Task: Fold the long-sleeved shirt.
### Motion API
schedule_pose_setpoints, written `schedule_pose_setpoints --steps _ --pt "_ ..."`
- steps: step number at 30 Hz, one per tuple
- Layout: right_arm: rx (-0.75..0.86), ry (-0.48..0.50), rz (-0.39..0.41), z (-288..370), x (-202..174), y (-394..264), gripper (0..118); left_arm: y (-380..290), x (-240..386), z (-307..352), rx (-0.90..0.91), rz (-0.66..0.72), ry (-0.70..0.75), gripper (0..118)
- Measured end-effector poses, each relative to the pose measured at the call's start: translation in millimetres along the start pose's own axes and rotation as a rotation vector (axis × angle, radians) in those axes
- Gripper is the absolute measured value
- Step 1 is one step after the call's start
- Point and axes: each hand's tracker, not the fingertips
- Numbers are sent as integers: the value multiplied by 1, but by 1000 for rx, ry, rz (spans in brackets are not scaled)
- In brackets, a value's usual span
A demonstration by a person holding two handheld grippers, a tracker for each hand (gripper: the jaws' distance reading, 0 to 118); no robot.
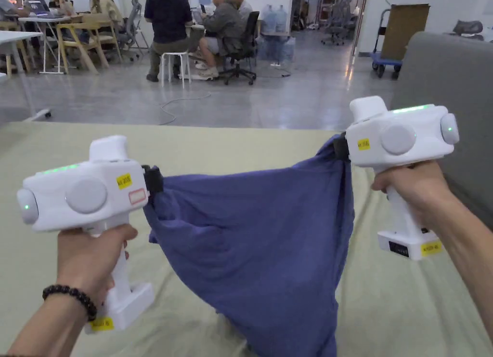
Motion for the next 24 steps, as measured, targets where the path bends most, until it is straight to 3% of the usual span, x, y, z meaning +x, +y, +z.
schedule_pose_setpoints --steps 2,10,17,24 --pt "72 -27 -2 18 7 42 0 54 20 -5 40 -83 44 3" --pt "203 -155 -57 47 36 177 0 224 77 -21 150 -149 50 3" --pt "273 -180 -105 59 42 201 0 247 102 -18 189 -142 49 3" --pt "149 -140 -152 -6 42 140 0 180 75 -72 64 -159 85 3"
